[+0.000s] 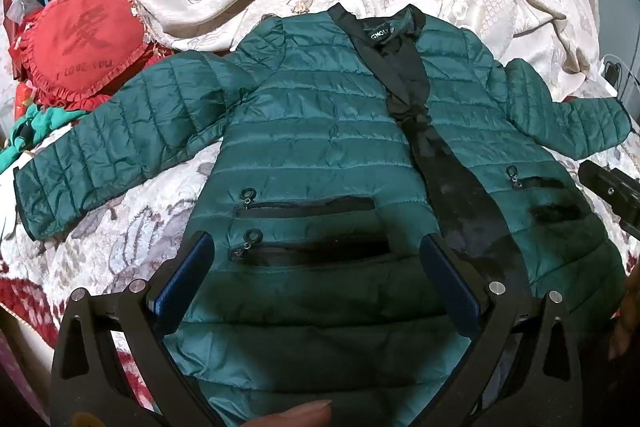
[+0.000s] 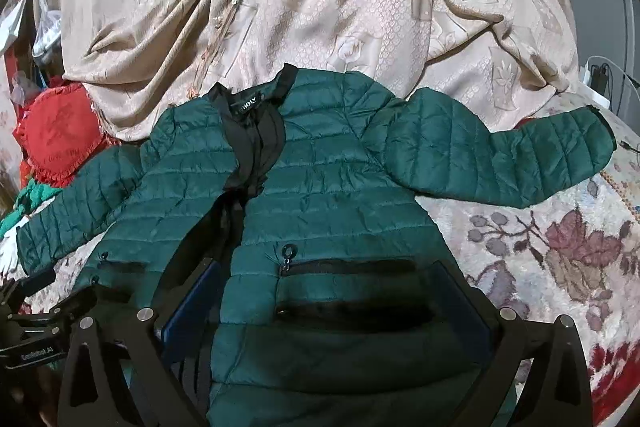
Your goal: Fold large clothes
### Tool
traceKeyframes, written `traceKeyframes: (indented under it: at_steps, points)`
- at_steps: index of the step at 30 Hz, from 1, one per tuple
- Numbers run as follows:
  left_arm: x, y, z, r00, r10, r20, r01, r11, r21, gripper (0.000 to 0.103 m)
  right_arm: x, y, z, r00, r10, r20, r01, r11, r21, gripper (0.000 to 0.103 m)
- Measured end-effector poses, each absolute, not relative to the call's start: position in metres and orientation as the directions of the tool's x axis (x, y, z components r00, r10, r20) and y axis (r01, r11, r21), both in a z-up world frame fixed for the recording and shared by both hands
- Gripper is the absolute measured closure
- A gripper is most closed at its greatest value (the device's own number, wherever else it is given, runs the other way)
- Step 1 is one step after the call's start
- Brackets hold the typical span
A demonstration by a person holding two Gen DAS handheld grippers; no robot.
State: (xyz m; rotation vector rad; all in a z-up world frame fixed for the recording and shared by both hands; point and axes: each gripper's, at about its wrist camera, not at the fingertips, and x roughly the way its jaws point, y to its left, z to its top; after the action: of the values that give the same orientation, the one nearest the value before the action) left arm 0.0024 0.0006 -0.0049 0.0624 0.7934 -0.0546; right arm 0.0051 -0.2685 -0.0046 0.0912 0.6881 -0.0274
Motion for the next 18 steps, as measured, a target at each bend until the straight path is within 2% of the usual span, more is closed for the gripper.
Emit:
traceKeyframes:
  at_steps: [18]
  points:
    - [0.0034,-0.0005,-0.0046,0.699,-0.026,-0.715,0.075,0.996,0.037,0.0,0.0062,-0.2673,-0.0086,0.762,0.001,-0.647,0.051,0.997,0.062,0.0]
